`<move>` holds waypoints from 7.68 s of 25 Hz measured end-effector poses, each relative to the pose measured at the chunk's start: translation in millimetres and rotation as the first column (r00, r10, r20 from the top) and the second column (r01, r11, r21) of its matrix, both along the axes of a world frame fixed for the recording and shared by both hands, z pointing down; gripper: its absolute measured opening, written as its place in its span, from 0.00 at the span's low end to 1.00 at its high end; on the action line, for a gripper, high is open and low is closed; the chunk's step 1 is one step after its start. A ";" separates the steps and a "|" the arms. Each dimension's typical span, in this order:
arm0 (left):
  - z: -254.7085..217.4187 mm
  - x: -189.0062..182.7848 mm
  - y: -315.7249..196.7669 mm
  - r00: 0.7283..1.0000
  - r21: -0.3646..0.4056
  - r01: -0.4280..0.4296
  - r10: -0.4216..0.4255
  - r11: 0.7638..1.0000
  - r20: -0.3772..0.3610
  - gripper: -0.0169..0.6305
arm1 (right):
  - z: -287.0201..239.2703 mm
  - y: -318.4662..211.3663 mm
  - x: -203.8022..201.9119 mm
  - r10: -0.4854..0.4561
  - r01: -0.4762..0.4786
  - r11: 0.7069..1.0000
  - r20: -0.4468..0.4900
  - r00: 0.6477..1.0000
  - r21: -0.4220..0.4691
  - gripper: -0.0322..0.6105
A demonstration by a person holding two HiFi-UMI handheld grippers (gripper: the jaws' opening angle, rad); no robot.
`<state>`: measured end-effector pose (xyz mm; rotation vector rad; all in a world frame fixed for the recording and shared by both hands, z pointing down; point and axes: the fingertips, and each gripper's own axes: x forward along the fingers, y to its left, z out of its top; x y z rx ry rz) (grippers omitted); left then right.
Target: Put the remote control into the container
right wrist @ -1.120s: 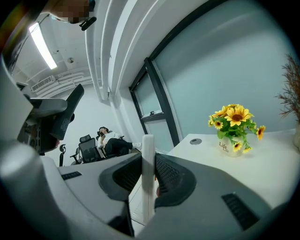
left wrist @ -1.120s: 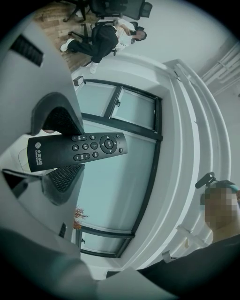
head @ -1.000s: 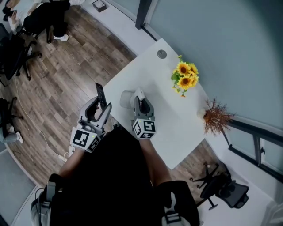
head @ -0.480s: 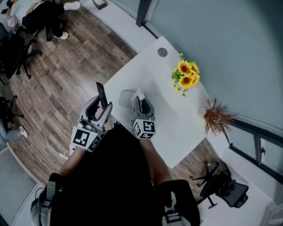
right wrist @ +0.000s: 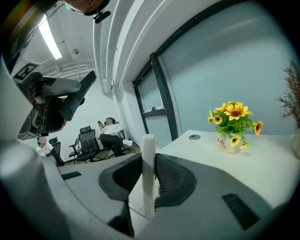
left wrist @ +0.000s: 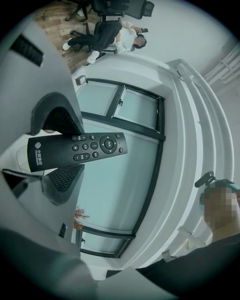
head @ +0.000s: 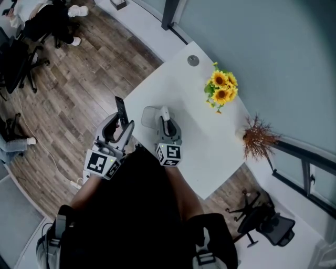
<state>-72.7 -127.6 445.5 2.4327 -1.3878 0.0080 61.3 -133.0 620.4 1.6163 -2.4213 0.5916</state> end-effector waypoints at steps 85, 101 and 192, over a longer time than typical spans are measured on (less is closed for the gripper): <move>-56.0 -20.9 100.3 1.000 0.159 -0.011 0.015 0.987 -0.023 0.34 | -77.7 93.8 14.8 0.096 -0.090 0.991 -0.060 0.994 0.095 0.06; -69.7 -0.4 139.0 0.999 0.199 0.006 0.001 0.980 -0.032 0.34 | -117.9 124.6 28.0 0.058 -0.050 0.984 -0.041 0.997 0.169 0.06; -42.2 126.0 289.4 0.999 0.052 -0.031 0.032 0.998 -0.027 0.34 | -171.1 269.7 113.7 -0.100 0.078 0.961 0.072 0.992 0.265 0.06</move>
